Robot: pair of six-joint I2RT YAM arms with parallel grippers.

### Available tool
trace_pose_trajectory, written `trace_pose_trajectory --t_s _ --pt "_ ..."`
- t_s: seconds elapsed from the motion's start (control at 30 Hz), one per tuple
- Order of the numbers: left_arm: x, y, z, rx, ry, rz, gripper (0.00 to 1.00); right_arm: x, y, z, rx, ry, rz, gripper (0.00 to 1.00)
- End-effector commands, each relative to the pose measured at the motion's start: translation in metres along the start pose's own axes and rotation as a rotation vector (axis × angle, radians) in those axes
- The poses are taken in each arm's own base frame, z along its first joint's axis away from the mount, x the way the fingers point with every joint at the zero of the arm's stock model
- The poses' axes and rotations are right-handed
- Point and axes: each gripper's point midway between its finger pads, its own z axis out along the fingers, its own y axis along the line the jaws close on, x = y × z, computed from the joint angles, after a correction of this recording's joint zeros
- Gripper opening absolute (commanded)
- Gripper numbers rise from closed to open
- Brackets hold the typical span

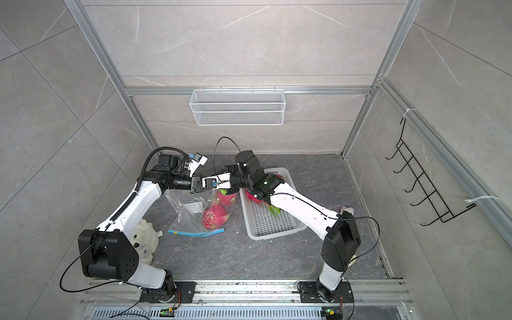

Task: Open the zip-top bag and take out the dragon fruit
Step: Unzip the zipper on the zipper food storage bag.

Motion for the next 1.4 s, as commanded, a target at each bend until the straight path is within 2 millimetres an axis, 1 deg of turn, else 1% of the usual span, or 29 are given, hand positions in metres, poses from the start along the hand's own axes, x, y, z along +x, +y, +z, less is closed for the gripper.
trace_pose_trajectory --t_s 0.0,0.03,0.23,0.27,0.33,0.37,0.43,0.47,0.5,0.7,0.73,0.8,0.87,0.9,0.97,1.03,1.17,1.27,1.37 --pt "-0.011 -0.028 -0.006 0.071 -0.025 0.075 0.00 0.004 -0.003 0.007 0.028 0.019 -0.022 0.17" --pt "-0.012 -0.029 -0.006 0.070 -0.025 0.077 0.00 0.004 -0.003 0.007 0.027 0.021 -0.021 0.15" --pt "-0.013 -0.027 -0.006 0.047 -0.023 0.078 0.00 0.007 -0.003 0.007 0.006 0.048 0.010 0.09" --pt "-0.014 -0.025 -0.007 0.024 -0.022 0.084 0.06 0.007 -0.002 0.006 -0.009 0.052 0.027 0.08" --pt "-0.019 -0.014 -0.011 -0.075 -0.027 0.082 0.41 0.003 -0.006 0.007 -0.025 0.055 0.097 0.08" --pt "-0.022 -0.011 -0.014 -0.124 -0.035 0.090 0.48 0.001 -0.009 0.006 -0.039 0.060 0.143 0.08" --pt "-0.029 -0.006 -0.022 -0.223 -0.068 0.111 0.69 -0.003 -0.018 0.007 -0.059 0.077 0.230 0.08" --pt "-0.033 -0.005 -0.026 -0.265 -0.090 0.129 0.86 -0.006 -0.023 0.007 -0.067 0.088 0.283 0.08" --pt "-0.037 -0.003 -0.032 -0.322 -0.114 0.149 0.99 -0.009 -0.030 0.007 -0.074 0.102 0.338 0.08" --pt "-0.053 -0.011 -0.071 -0.568 -0.285 0.293 1.00 -0.018 -0.063 0.005 -0.050 0.177 0.578 0.05" --pt "-0.054 -0.014 -0.076 -0.596 -0.316 0.320 1.00 -0.024 -0.070 0.001 -0.034 0.167 0.596 0.05" --pt "-0.057 -0.018 -0.089 -0.659 -0.390 0.369 1.00 -0.030 -0.077 -0.003 -0.017 0.152 0.643 0.06" --pt "-0.058 -0.026 -0.094 -0.673 -0.432 0.421 1.00 -0.040 -0.079 -0.007 -0.021 0.124 0.663 0.07" --pt "-0.057 -0.029 -0.093 -0.662 -0.431 0.443 1.00 -0.044 -0.078 -0.009 -0.029 0.116 0.666 0.07" --pt "-0.057 -0.037 -0.088 -0.615 -0.409 0.473 0.99 -0.048 -0.069 -0.009 -0.067 0.112 0.675 0.07" --pt "-0.057 -0.040 -0.080 -0.554 -0.371 0.480 0.98 -0.046 -0.061 -0.006 -0.098 0.118 0.685 0.07" --pt "-0.054 -0.040 -0.061 -0.426 -0.277 0.505 0.94 -0.039 -0.048 0.000 -0.141 0.141 0.694 0.07" --pt "-0.050 -0.043 -0.048 -0.311 -0.193 0.500 0.88 -0.036 -0.043 0.002 -0.155 0.149 0.694 0.07" --pt "-0.046 -0.042 -0.039 -0.226 -0.118 0.447 0.78 -0.038 -0.043 0.002 -0.161 0.145 0.686 0.07"
